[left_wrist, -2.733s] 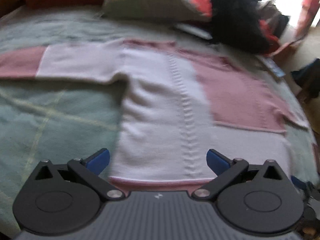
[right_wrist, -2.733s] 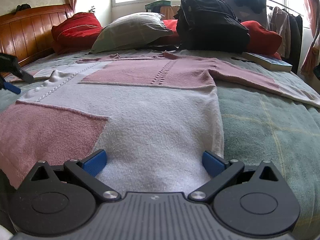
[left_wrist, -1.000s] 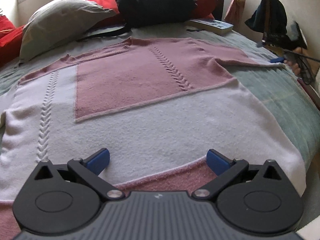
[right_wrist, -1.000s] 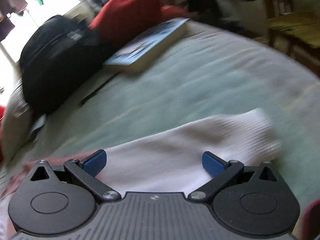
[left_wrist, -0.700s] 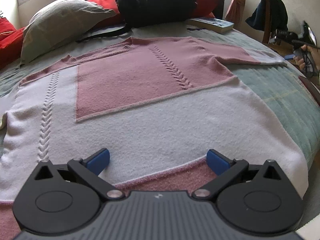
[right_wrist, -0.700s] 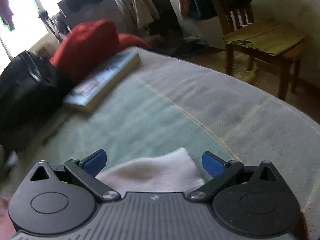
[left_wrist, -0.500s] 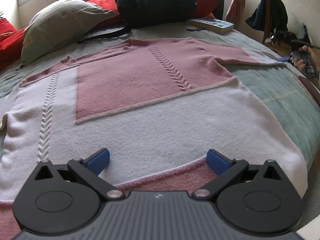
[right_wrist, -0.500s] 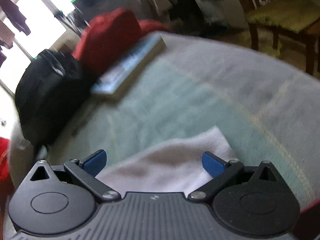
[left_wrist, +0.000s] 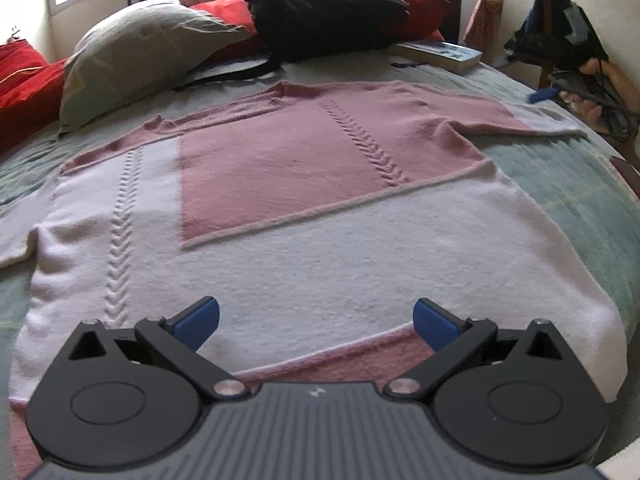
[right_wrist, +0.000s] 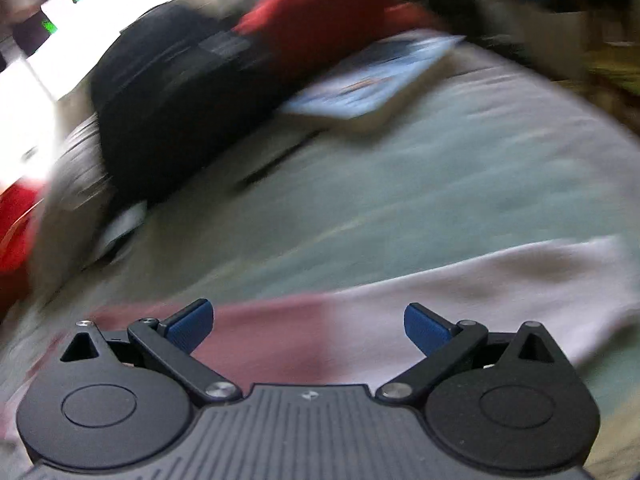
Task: Fold clothes
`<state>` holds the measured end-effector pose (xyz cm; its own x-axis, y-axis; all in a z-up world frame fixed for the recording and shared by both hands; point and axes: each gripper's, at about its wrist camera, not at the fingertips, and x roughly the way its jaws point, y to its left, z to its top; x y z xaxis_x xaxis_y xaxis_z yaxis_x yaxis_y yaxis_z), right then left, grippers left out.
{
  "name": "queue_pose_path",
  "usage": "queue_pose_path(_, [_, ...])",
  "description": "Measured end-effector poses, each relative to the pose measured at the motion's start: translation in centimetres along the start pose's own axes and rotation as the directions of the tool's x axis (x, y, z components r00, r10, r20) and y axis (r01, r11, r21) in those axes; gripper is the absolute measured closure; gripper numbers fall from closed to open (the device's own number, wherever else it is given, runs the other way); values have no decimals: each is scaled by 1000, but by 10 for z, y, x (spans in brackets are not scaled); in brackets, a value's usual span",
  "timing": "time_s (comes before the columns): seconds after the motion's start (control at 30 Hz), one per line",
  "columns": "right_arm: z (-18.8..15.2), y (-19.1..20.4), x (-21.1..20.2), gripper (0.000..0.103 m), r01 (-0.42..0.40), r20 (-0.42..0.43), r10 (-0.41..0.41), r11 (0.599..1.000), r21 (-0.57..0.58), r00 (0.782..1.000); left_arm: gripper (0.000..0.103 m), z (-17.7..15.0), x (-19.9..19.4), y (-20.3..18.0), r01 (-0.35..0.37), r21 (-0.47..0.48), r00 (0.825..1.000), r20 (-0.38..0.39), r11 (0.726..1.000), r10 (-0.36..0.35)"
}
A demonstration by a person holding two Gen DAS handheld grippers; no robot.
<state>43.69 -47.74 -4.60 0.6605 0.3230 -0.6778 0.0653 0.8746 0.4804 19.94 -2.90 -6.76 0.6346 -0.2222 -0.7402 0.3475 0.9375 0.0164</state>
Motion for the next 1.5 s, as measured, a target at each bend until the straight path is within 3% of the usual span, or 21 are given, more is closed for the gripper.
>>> queue_pose_path(0.1, [-9,50,24,0,-125,-85,123,992,-25,989,1,-2,-3,10,-21,-13,1000,5,1000,21])
queue_pose_path(0.17, [-16,83,37,0,-139,-111,131,988,-65,985,1,-4,-4,17,-39,-20,999,13,999,39])
queue_pose_path(0.27, [-28,135,62,0,49,-116,-75,976,-214,990,1,-7,-6,26,-61,-28,998,33,998,62])
queue_pose_path(0.37, [-44,163,92,0,238,-93,-287,905,-353,953,1,-10,-6,35,-75,-37,996,36,997,76])
queue_pose_path(0.5, [-47,161,119,0,308,-81,-362,874,-376,929,1,-15,-3,50,-56,-86,998,33,995,59])
queue_pose_path(0.83, [-27,154,111,0,270,-35,-294,913,-307,955,1,-19,-14,56,-69,-87,995,64,994,74])
queue_pose_path(1.1, [-81,192,81,0,78,-101,-134,901,-427,986,1,-28,-15,57,-53,-86,997,56,995,58])
queue_pose_path(1.33, [-130,227,55,0,-98,-179,4,849,-518,984,1,-39,-17,63,-36,-117,998,50,993,42])
queue_pose_path(1.5, [-157,214,48,0,-82,-202,-16,880,-468,979,1,-48,-26,64,-45,-110,998,36,993,49])
